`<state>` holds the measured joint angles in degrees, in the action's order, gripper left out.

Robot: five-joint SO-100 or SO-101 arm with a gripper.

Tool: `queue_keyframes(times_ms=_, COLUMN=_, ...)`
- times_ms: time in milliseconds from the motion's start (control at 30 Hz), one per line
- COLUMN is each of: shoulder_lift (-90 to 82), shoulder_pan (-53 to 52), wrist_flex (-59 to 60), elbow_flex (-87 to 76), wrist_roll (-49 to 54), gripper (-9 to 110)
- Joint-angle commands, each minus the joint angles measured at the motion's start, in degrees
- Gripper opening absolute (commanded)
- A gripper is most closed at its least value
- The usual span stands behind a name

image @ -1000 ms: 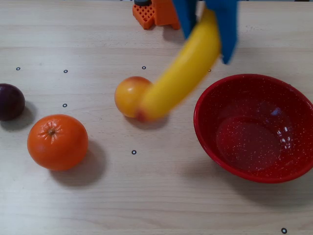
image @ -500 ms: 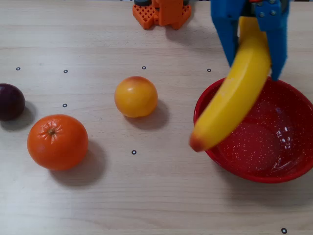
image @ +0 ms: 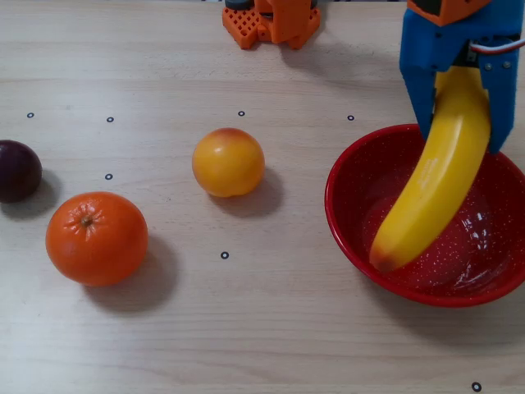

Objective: Put banana in the red bowl.

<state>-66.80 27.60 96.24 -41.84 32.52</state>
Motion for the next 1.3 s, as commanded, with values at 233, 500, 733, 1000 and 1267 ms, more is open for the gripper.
queue_keyframes(times_ms=233, shoulder_lift=0.09, shoulder_pan=-0.44, wrist_flex=-1.58, elbow_flex=3.78, wrist_roll=5.19, gripper=0)
queue_keyframes(times_ms=500, shoulder_lift=0.7, shoulder_pan=-1.58, wrist_flex=-3.16, elbow_flex=-1.67, wrist_roll=8.17, gripper=0)
queue_keyframes(times_ms=733, shoulder_lift=0.09, shoulder_pan=-1.67, wrist_flex=-2.37, elbow_flex=-2.37, wrist_roll=13.8, gripper=10)
queue_keyframes(times_ms=1000, shoulder_lift=-2.55, shoulder_pan=-2.11, wrist_flex=0.09, elbow_flex=-2.72, wrist_roll=14.06, gripper=32)
queue_keyframes(times_ms=1267, shoulder_lift=-6.5, shoulder_pan=-0.53, wrist_flex=0.62, elbow_flex=-2.46, wrist_roll=14.06, gripper=30)
